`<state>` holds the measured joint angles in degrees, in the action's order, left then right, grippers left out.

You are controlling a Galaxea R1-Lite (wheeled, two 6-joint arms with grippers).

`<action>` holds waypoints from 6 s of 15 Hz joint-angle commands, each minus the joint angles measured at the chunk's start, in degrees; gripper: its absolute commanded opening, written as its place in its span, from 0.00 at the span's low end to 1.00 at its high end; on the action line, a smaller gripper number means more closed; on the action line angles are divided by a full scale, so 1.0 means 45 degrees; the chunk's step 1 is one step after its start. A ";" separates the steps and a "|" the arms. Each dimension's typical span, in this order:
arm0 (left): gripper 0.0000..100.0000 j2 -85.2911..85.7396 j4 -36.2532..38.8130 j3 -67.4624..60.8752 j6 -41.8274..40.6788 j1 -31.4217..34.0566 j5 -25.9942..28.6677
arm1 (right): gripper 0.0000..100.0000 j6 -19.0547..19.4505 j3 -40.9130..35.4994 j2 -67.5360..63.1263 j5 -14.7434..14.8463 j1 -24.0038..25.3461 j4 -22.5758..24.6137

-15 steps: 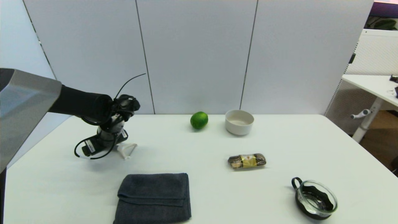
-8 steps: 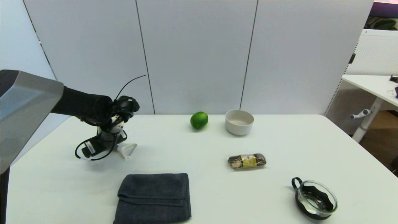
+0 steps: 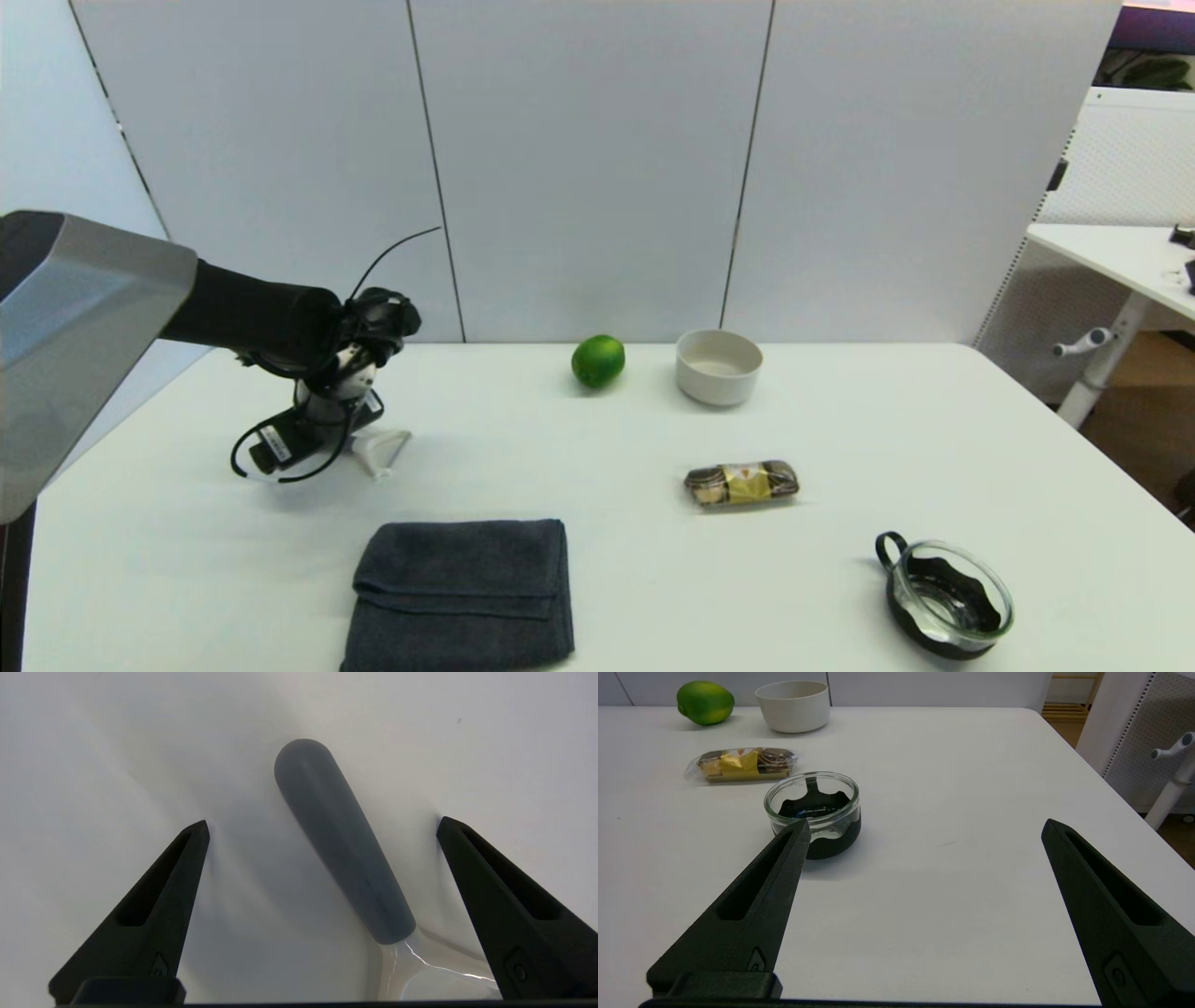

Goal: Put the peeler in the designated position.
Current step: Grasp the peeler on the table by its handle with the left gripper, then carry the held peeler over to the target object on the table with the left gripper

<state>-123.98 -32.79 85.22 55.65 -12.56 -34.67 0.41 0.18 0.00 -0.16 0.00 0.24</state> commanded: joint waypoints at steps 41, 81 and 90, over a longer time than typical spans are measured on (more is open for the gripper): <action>0.00 0.3781 0.0002 0.1042 -0.7093 -0.3499 0.3525 | 1.00 0.0006 -0.0002 0.0000 -0.0004 0.0000 0.0004; 0.00 -0.3914 0.6584 0.6198 -2.0941 -0.6682 1.2587 | 1.00 0.0006 -0.0002 0.0000 -0.0004 0.0000 0.0004; 0.00 -0.4246 0.6194 0.6354 -2.1253 -0.6585 1.2568 | 1.00 0.0006 -0.0002 0.0000 -0.0004 0.0000 0.0004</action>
<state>-142.53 -4.82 113.81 -39.69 -42.33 21.75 0.41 0.18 0.00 -0.16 0.00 0.24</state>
